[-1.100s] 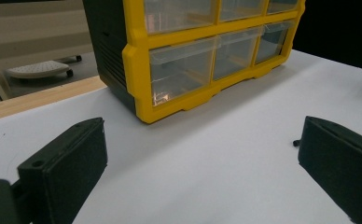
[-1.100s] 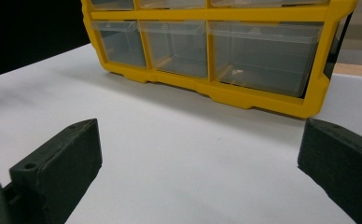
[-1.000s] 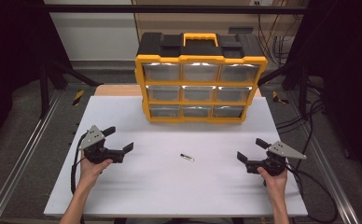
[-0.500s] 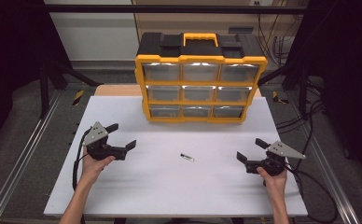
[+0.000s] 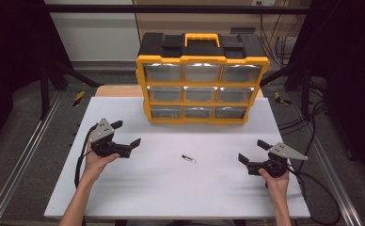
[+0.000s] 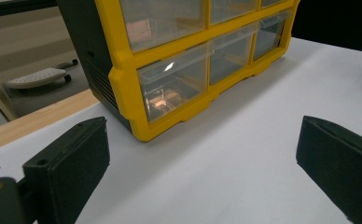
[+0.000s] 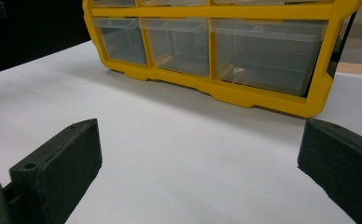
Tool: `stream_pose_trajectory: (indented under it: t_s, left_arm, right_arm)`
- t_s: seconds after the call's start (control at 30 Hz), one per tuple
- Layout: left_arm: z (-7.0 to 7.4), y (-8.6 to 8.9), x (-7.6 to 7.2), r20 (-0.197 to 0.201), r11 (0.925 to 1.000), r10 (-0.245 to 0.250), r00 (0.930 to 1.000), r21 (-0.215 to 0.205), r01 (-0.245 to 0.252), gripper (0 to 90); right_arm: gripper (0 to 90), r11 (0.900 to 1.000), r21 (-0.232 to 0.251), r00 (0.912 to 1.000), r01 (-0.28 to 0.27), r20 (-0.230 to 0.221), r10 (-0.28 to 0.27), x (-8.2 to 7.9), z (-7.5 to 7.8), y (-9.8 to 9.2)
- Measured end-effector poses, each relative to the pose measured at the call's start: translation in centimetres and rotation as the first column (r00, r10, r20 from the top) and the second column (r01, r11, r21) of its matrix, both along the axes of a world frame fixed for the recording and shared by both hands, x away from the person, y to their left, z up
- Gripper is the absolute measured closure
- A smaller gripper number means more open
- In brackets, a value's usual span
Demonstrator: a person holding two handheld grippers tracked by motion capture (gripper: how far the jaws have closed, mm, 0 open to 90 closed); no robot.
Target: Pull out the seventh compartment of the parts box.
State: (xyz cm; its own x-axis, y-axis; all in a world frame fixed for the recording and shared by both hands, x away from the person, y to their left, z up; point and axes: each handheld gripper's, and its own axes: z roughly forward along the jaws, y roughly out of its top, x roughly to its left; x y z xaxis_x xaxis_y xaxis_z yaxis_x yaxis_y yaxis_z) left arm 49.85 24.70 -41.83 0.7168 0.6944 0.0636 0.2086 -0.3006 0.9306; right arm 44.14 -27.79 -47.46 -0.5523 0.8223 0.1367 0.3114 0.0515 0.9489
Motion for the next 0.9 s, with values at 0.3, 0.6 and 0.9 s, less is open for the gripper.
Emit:
stream_pose_trajectory:
  t_s: [0.3, 0.6, 0.9]
  left_arm:
    - [0.3, -0.9, 0.6, 0.009, 0.9993, -0.007, 0.9999, 0.038, 0.007, 2.9]
    - [0.8, -1.8, 1.3, 0.021, 0.9971, -0.013, 0.9997, 0.076, 0.011, 3.2]
    - [1.4, -2.3, 1.7, 0.045, 0.9936, -0.02, 0.9988, 0.112, 0.015, 3.8]
  right_arm:
    - [0.4, 1.0, -0.002, 1.0, -0.005, -0.001, 0.005, 0.0, 0.0, 0.0]
    - [0.4, 1.0, -0.002, 1.0, -0.002, 0.0, 0.002, 0.0, 0.0, 0.0]
    - [0.4, 1.0, -0.001, 1.0, -0.002, 0.0, 0.002, 0.0, 0.0, 0.0]
